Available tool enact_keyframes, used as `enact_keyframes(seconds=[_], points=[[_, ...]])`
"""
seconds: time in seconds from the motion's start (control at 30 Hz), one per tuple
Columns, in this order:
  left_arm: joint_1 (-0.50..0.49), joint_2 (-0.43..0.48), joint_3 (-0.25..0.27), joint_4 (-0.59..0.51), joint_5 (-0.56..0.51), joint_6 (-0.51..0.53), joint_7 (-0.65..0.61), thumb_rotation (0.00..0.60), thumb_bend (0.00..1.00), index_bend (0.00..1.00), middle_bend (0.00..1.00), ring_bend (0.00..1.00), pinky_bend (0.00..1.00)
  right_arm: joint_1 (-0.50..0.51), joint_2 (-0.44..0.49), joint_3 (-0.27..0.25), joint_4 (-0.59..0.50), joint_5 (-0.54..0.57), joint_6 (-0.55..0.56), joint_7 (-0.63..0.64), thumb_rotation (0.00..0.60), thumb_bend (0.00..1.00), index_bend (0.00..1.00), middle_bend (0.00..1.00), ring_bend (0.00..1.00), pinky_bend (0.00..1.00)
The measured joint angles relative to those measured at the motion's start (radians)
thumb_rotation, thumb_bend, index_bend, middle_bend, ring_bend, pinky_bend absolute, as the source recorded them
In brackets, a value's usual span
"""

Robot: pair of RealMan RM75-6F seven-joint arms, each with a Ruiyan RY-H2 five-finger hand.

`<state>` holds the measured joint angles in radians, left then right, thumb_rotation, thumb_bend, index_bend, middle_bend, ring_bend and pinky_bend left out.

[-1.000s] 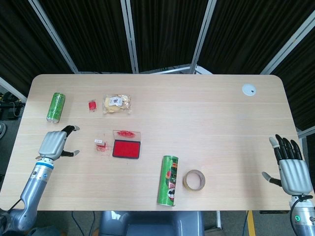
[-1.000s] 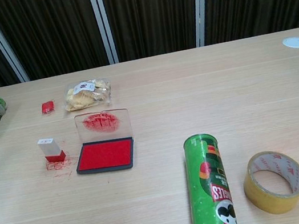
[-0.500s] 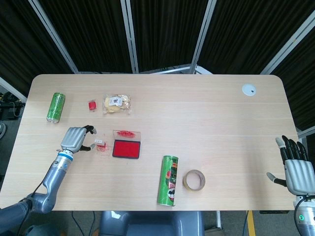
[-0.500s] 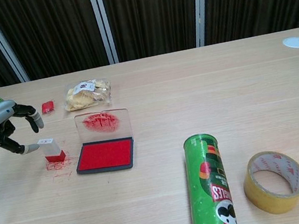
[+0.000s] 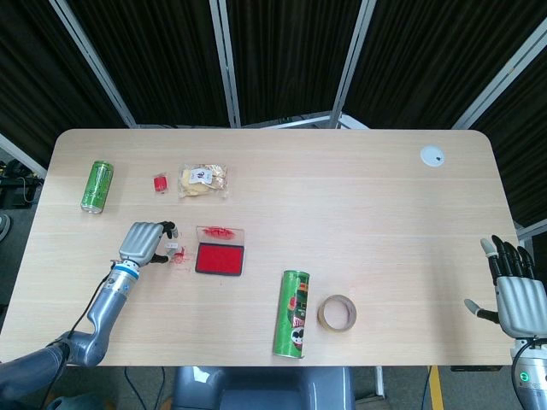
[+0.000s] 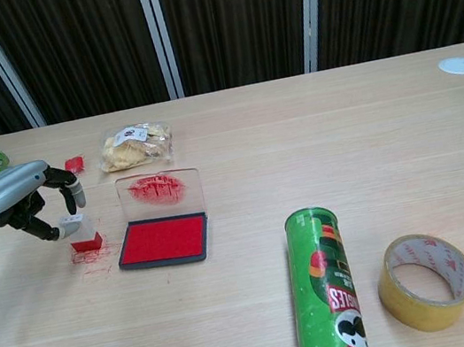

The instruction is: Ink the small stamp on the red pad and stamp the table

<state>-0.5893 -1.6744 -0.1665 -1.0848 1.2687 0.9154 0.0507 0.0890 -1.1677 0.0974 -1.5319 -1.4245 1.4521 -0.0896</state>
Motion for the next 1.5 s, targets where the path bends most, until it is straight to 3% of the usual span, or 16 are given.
enact_keyframes(seconds=[1.17,1.5], points=[[-0.014,-0.014,0.008,-0.012,-0.043,0.006,0.065,0.600,0.38,0.52,0.54,0.93,1.00,0.005,-0.005,0.005,0.014,0.021,-0.017,0.009,0.600,0.00,0.00,0.00,0.00,0.00],[-0.020,0.036,-0.008,-0.141,-0.010,0.051,0.055,0.600,0.39,0.54,0.56,0.93,1.00,0.006,-0.002,0.006,0.010,0.022,-0.018,0.017,0.600,0.00,0.00,0.00,0.00,0.00]])
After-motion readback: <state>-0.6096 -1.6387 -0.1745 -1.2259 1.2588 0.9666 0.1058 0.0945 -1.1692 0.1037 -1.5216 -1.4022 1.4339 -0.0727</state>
